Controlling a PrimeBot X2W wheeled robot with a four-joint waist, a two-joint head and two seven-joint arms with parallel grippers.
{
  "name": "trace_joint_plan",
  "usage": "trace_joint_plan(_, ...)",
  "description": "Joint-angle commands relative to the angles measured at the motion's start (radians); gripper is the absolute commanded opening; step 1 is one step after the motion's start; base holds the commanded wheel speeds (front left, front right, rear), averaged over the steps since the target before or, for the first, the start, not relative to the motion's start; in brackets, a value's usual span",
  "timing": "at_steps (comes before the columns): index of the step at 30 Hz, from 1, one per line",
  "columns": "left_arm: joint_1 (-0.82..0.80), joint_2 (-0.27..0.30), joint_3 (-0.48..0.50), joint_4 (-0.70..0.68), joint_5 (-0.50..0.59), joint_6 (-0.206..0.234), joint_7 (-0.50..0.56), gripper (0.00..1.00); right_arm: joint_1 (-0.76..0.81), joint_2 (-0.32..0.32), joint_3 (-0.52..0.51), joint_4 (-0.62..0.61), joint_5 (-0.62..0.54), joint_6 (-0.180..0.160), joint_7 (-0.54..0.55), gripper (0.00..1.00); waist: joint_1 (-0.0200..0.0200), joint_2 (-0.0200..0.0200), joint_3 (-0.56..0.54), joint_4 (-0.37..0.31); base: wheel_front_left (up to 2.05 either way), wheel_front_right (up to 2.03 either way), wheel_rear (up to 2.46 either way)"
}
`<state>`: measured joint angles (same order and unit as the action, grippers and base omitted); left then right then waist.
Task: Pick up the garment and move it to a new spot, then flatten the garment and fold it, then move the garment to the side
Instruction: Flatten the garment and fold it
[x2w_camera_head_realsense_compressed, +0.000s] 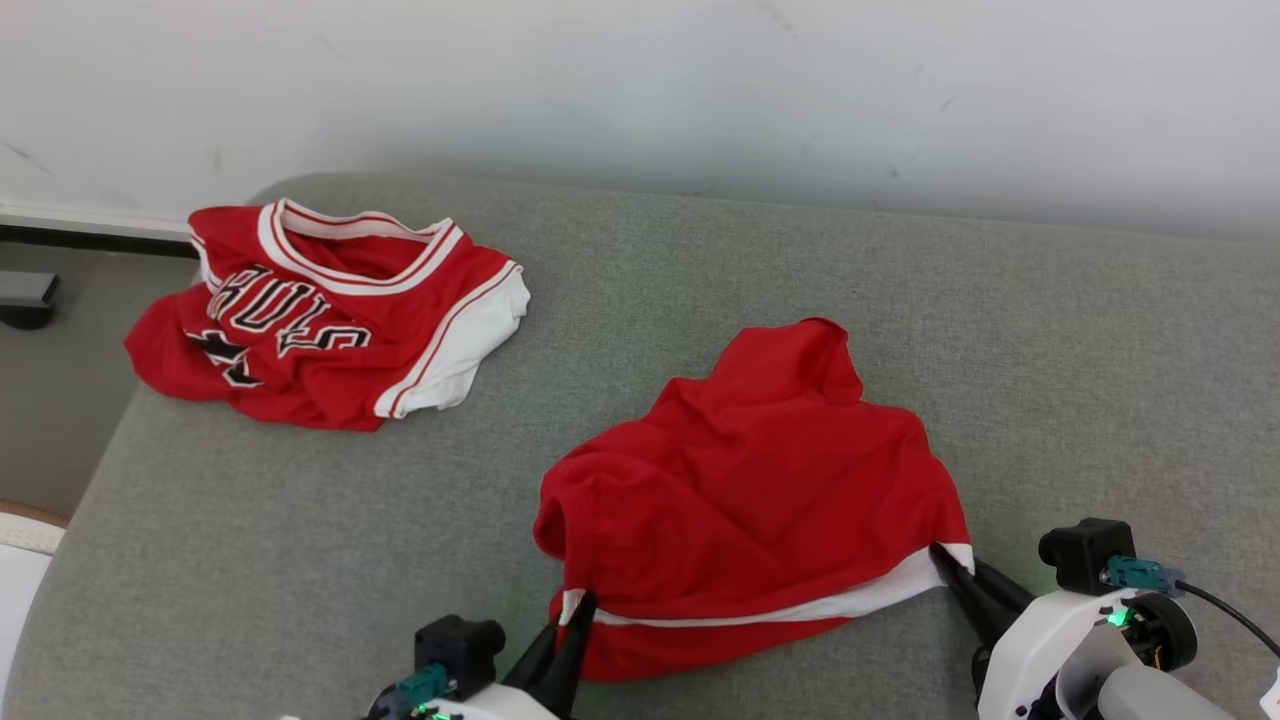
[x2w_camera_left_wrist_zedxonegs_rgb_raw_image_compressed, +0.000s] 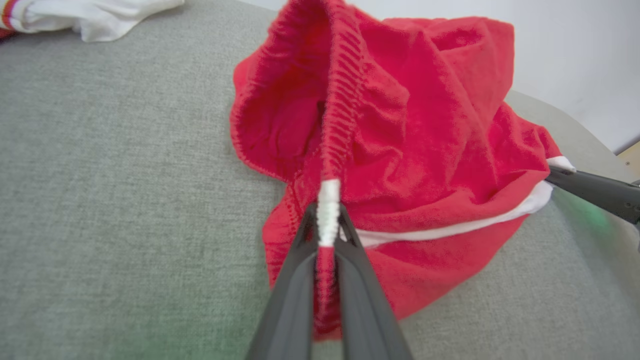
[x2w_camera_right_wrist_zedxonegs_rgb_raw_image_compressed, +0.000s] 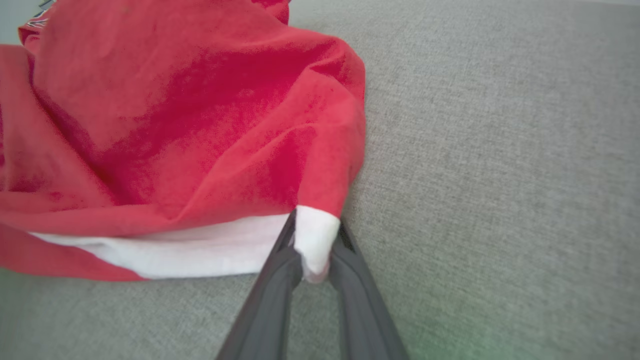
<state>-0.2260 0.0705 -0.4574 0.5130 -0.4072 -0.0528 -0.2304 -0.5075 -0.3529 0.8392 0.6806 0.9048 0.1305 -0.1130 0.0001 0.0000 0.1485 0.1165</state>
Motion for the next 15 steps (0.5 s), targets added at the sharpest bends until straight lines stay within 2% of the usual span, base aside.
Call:
trace_joint_plan(1, -0.001, 0.000, 0.003, -0.005, -0.019, -0.005, -0.005, 0.00, -0.003, -0.004, 0.007, 0.000, 0.013, 0.000, -0.004, 0.00, -0.0001, 0.0000, -0.004, -0.002, 0.00, 0.00, 0.00)
trace_joint_plan(7, 0.015, -0.004, 0.012, -0.095, -0.097, -0.036, 0.039, 0.00, -0.025, -0.055, -0.014, -0.070, 0.071, 0.000, -0.041, 0.00, -0.0001, 0.0000, -0.046, -0.022, 0.00, 0.00, 0.00)
trace_joint_plan(15, 0.048, 0.027, 0.017, -0.376, -0.221, -0.058, 0.187, 0.00, 0.016, -0.163, -0.057, -0.252, 0.135, 0.000, -0.055, 0.00, -0.0001, 0.0000, -0.132, -0.069, 0.00, 0.00, 0.00)
